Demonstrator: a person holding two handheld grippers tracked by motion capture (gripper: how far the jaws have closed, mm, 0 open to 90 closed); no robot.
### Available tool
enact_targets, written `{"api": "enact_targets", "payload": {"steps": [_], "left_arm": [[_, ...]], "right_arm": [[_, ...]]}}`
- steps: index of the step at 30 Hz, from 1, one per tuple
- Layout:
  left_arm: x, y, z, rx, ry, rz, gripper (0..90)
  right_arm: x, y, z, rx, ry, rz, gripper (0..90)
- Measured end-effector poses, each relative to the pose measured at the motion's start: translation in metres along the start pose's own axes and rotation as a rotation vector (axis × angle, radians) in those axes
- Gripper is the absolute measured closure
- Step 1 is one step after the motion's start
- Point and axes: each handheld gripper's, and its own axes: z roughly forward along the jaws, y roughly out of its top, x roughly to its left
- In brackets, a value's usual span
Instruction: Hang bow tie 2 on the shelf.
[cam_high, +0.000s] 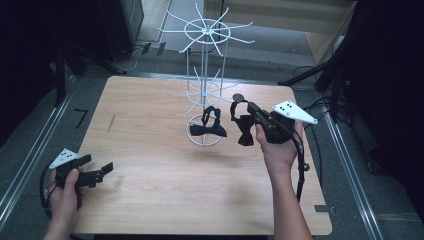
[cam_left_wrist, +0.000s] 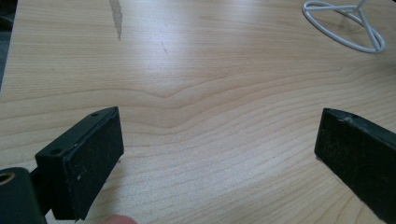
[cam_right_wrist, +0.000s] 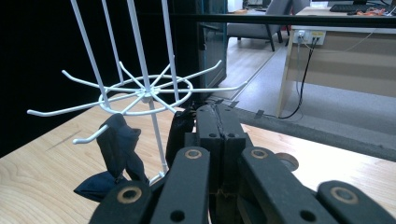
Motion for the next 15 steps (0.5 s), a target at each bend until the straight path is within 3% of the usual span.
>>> {"api": "enact_targets", "payload": {"steps": [15], "left_arm": [[0.000, 0.000, 0.000, 0.001, -0.001, 0.002, 1.6]], "right_arm": [[-0.003, 0.001, 0.015, 0.017, 0.010, 0.012, 90.0]]}}
